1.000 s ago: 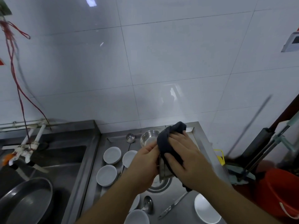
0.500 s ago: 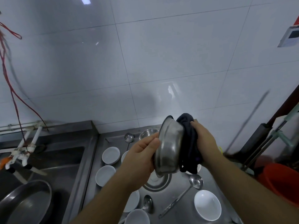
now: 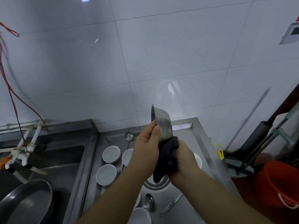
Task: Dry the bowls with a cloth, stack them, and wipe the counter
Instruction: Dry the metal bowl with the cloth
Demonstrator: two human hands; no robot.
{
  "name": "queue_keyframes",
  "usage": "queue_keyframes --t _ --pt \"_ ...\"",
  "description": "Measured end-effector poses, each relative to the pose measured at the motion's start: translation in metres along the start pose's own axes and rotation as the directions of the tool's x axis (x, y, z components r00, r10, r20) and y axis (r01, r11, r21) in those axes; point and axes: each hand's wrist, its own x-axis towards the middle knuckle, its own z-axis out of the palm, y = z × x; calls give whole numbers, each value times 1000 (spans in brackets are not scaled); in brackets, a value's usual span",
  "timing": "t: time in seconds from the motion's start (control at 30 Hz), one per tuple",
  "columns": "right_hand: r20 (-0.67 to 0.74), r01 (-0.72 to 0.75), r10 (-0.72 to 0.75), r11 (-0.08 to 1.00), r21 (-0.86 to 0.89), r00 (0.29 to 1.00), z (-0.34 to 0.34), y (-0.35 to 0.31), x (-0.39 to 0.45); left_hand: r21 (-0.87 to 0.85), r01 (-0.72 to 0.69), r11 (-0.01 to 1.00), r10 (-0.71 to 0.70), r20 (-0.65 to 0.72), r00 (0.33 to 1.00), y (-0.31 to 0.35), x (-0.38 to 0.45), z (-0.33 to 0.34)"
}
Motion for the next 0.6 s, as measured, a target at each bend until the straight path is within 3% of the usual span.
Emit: queue_keyframes --t 0.1,0.2,0.27,0.37,0.5,0.6 --pt "-32 79 -79 997 2 996 12 4 -10 19 -12 1000 12 26 1000 8 -2 3" --pt "-100 263 -287 944 -201 953 17 12 -14 38 7 999 -9 45 999 10 -4 6" --pt "-82 375 -443 831 -410 893 14 15 -15 40 52 998 -54 64 996 5 -8 6" --pt "69 489 -586 600 -633 808 6 13 -14 10 123 992 -123 80 989 -2 -12 2" --pt "241 575 -594 471 -670 768 -2 -6 -1 -63 181 981 -174 106 979 -4 -18 -5" --pt "308 587 -522 537 -605 795 0 -30 9 -98 204 974 -189 142 972 -4 -20 -14"
